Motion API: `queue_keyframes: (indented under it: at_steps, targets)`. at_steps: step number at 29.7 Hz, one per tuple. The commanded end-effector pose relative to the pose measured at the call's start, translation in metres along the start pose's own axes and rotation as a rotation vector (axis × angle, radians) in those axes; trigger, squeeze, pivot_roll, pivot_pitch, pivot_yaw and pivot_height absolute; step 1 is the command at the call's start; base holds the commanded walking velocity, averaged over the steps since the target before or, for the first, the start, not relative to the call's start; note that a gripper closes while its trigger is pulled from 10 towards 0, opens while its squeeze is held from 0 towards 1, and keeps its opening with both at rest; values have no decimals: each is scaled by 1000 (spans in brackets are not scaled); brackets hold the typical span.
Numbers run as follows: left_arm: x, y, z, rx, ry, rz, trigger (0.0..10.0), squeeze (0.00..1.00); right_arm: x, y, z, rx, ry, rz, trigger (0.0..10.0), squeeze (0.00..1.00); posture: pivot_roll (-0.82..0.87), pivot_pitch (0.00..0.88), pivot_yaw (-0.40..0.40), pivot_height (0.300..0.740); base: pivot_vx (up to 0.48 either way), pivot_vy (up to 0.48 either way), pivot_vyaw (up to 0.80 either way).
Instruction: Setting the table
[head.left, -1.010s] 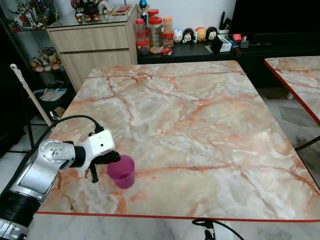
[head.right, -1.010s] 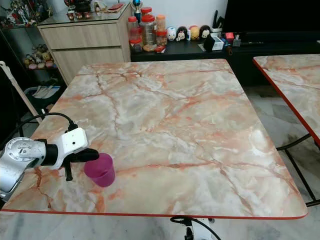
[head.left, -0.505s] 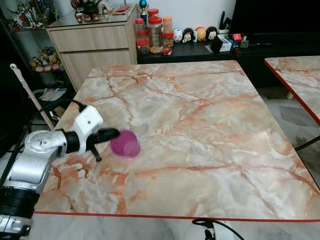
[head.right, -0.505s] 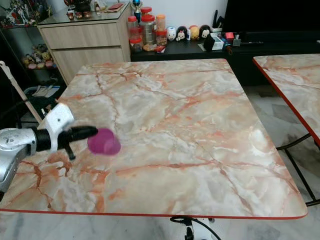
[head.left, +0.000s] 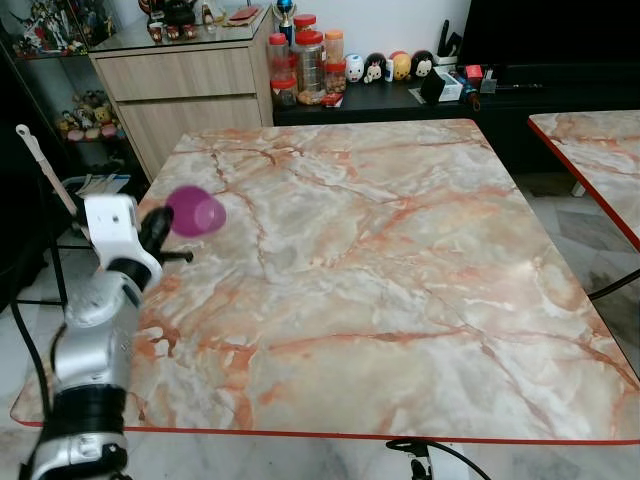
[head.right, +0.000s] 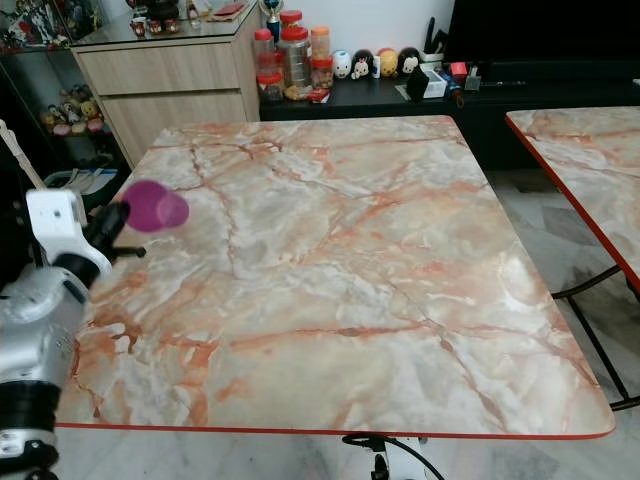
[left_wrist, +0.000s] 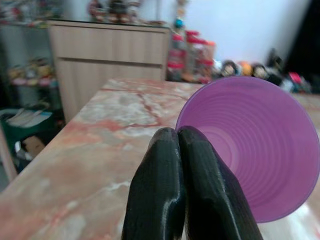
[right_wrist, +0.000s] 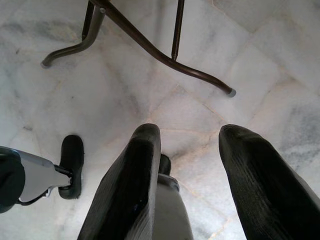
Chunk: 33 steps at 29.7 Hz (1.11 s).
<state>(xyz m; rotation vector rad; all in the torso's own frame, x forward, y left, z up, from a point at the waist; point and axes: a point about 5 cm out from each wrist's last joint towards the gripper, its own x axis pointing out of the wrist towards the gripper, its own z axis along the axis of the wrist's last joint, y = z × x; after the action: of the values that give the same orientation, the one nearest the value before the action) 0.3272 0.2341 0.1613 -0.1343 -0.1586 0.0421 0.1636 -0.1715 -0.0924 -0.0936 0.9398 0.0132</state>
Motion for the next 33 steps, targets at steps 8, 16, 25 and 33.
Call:
queue_keyframes:
  at_steps: [8,16,25,33]
  targets:
    - [-10,-20,-3,-137,-119,113,10000,0,0,0,-2,5,11,-7,10000,0,72,0,33,740,0,0,0]
    - [-17,-22,-19,-120,-90,155,10000,0,0,-4,-1,27,12,-29,10000,0,63,0,32,740,0,0,0]
    - [-17,-9,-14,-65,-116,190,10000,0,0,-7,-3,56,25,-44,10000,0,68,0,32,740,0,-53,0]
    - [-16,-7,-13,-58,-120,192,10000,0,-1,-7,-6,55,37,-45,10000,0,66,0,32,740,0,-253,0]
